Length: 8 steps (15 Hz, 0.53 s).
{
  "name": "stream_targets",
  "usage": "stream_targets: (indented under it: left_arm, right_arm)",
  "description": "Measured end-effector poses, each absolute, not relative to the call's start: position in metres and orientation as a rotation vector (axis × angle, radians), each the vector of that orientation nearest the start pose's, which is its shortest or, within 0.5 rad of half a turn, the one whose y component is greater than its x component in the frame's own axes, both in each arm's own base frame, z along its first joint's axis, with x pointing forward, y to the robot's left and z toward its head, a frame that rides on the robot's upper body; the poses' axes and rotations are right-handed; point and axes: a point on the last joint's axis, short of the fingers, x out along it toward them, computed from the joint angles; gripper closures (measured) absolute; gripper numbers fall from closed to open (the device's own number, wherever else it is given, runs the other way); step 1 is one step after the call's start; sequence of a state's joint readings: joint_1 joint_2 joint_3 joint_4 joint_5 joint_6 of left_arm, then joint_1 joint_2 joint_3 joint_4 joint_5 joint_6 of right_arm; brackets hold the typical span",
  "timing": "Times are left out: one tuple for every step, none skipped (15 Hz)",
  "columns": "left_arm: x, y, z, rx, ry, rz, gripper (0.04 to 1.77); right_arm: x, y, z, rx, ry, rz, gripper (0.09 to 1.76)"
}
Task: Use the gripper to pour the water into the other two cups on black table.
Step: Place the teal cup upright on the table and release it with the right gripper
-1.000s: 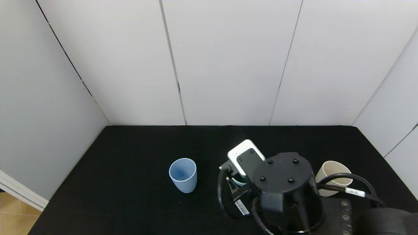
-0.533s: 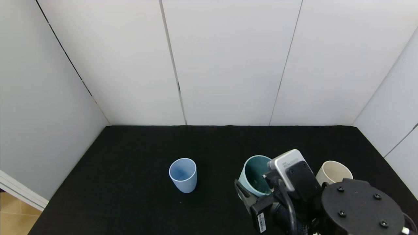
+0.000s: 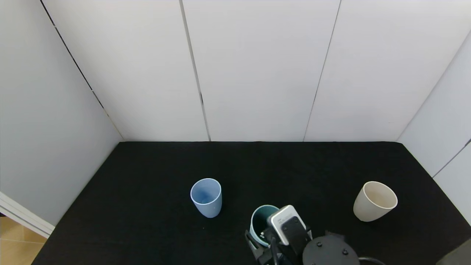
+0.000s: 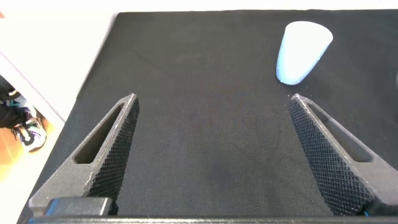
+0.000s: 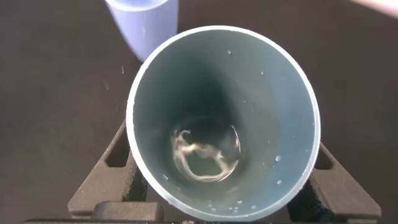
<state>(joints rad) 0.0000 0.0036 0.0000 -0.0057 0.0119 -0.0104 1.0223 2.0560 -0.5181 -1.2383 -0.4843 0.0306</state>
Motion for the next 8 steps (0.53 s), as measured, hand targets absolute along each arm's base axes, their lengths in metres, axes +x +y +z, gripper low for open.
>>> stream_targets:
  left_arm:
    - [-0.023,0.000,0.076,-0.010,-0.003,0.012,0.09]
    - [-0.023,0.000,0.076,-0.010,-0.002,0.012,0.09]
    - [-0.023,0.000,0.076,-0.010,-0.002,0.011,0.09]
    - [-0.023,0.000,0.076,-0.010,-0.002,0.011,0.09]
    - [-0.023,0.000,0.076,-0.010,-0.002,0.012,0.09]
    - [-0.023,0.000,0.076,-0.010,-0.002,0.011,0.09]
    - [-0.023,0.000,0.076,-0.010,-0.002,0.011,0.09]
    - [-0.023,0.000,0.076,-0.010,-0.002,0.011,0.09]
  right_arm:
    - [0.175,0.267,0.053,-0.193,0.246,0.530,0.65]
    - [0.176,0.268,0.045,-0.209,0.263,0.529,0.65]
    - [0.177,0.268,0.038,-0.222,0.278,0.527,0.65]
    - [0.177,0.269,0.034,-0.233,0.289,0.526,0.65]
    - [0.178,0.270,0.030,-0.240,0.297,0.525,0.65]
    - [0.178,0.270,0.027,-0.245,0.303,0.523,0.65]
    - [0.179,0.270,0.025,-0.250,0.308,0.522,0.65]
    - [0.179,0.270,0.023,-0.253,0.312,0.521,0.65]
